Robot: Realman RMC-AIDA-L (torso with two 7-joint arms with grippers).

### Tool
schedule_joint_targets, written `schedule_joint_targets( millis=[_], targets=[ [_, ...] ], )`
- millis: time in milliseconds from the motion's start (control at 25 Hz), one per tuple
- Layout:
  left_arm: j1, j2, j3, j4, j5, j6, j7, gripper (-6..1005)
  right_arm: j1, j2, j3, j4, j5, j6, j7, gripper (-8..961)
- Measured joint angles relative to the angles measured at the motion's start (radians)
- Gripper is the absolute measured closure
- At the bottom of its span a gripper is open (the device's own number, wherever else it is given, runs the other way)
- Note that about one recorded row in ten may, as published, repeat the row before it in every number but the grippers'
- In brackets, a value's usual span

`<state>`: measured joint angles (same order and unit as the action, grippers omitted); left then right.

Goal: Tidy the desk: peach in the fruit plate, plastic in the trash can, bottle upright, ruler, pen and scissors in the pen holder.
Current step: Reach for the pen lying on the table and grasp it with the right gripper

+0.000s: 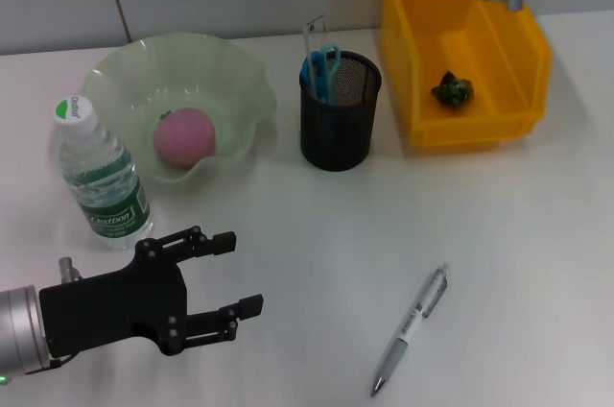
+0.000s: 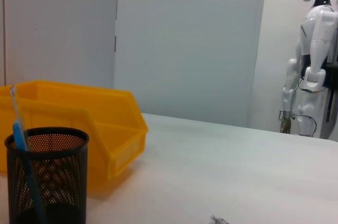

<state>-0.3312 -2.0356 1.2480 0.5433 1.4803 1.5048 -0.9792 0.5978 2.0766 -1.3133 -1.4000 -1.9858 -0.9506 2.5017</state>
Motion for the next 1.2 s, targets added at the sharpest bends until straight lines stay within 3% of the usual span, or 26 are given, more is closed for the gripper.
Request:
schedule_joint_targets(
  millis=[120,240,280,320,360,520,640,880,1080,1120,1200],
  targets=[
    [-0.001,-0.002,-0.002,0.003,0.000,-0.003,-0.001,214,0.026,-0.004,0.115,0.049,0.147,-0.157,-0.113,258],
    [-0.003,-0.004,-0.002,0.003,0.000,-0.004,-0.001,214,0.054,-0.019,0.192,0.106,0.170,-0.315,-0.195,259],
    [-0.005,-0.004,-0.002,0.003,0.000,-0.005,-0.001,214,0.063,-0.028,0.208,0.127,0.168,-0.372,-0.226,259],
    [-0.006,-0.005,-0.002,0.002,0.000,-0.005,-0.001,214,0.075,-0.053,0.223,0.173,0.161,-0.460,-0.274,259],
    [-0.006,-0.006,-0.002,0.002,0.000,-0.006,-0.001,214,0.075,-0.053,0.223,0.173,0.161,-0.460,-0.274,259],
    [-0.009,-0.008,-0.001,0.001,0.000,-0.008,-0.011,214,0.093,-0.118,0.223,0.291,0.135,-0.625,-0.377,259],
    [-0.010,-0.006,-0.001,0.001,0.000,-0.008,-0.023,214,0.101,-0.131,0.221,0.305,0.093,-0.693,-0.413,259],
    [-0.010,-0.002,-0.021,0.001,0.000,-0.010,-0.053,214,0.140,-0.126,0.214,0.298,-0.083,-0.847,-0.474,260],
    [-0.007,-0.001,-0.028,0.004,0.000,-0.012,-0.086,214,0.185,-0.095,0.185,0.298,-0.238,-0.916,-0.536,260],
    [-0.007,0.000,-0.031,0.005,0.000,-0.014,-0.092,214,0.205,-0.079,0.163,0.301,-0.298,-0.922,-0.558,261],
    [-0.009,0.000,-0.042,0.006,0.000,-0.015,-0.103,214,0.214,-0.072,0.150,0.302,-0.321,-0.923,-0.567,261]
  ],
)
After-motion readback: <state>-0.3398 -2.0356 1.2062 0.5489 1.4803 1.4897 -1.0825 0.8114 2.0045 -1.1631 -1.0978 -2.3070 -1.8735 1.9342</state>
